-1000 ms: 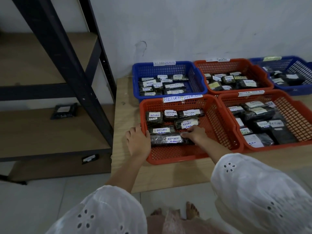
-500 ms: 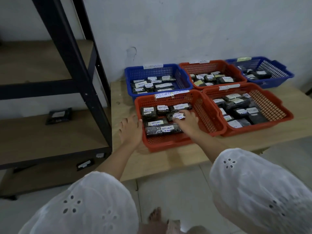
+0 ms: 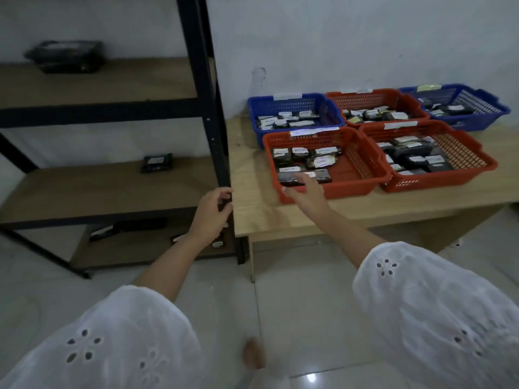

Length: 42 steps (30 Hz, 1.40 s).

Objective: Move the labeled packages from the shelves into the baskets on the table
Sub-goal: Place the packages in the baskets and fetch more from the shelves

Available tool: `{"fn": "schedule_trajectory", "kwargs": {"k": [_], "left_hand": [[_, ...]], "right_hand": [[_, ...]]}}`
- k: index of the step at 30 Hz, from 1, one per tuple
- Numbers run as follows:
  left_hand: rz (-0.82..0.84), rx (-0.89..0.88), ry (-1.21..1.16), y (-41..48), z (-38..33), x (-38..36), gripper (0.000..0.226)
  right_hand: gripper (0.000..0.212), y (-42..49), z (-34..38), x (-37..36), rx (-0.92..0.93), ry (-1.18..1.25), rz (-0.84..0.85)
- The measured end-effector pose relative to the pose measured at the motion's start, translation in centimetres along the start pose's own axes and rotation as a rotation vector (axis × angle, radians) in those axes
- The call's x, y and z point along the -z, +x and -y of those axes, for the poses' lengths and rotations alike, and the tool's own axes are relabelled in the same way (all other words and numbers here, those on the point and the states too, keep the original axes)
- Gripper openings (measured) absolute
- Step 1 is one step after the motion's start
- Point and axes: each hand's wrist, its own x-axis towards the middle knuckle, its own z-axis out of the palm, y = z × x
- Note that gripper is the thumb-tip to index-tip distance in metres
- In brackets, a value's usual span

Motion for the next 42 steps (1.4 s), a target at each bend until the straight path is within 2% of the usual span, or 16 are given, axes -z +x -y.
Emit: {"fn": "schedule_trajectory", "kwargs": {"k": [7,18,23,34,38,42], "left_hand": [[0.012,0.067,-0.050,-5.2,5.8,8.3,0.034],[0.031,0.143,-0.082,-9.5,19.5,25.0,0.034],[0.045,0.162,-0.107,-9.5,25.1,29.6,0.034],[0.142,0.196,-0.086,-1.6,37.2,30.8,0.034],[0.142,0.223,-0.114,1.3,45.2,28.4,0.032],[0.153,0.222,-0.126,4.4,56.4,23.7,0.028]], "right_hand": [[0.052,-3.8,4.6,-9.3,0.012,-0.020,0.145],[0.056,-9.2,14.2,-31.2,-0.020,0.053,0.295],[0.056,-10.2,16.0,-38.7,-0.066,0.080,0.356],[0.054,-2.4,13.2,-49.0,-0.187,0.031,0.366],[0.054,1.3,8.8,-55.2,-0.191,0.006,0.367],[0.055,5.3,2.2,-64.4,-0.163,-0.041,0.342]]}}
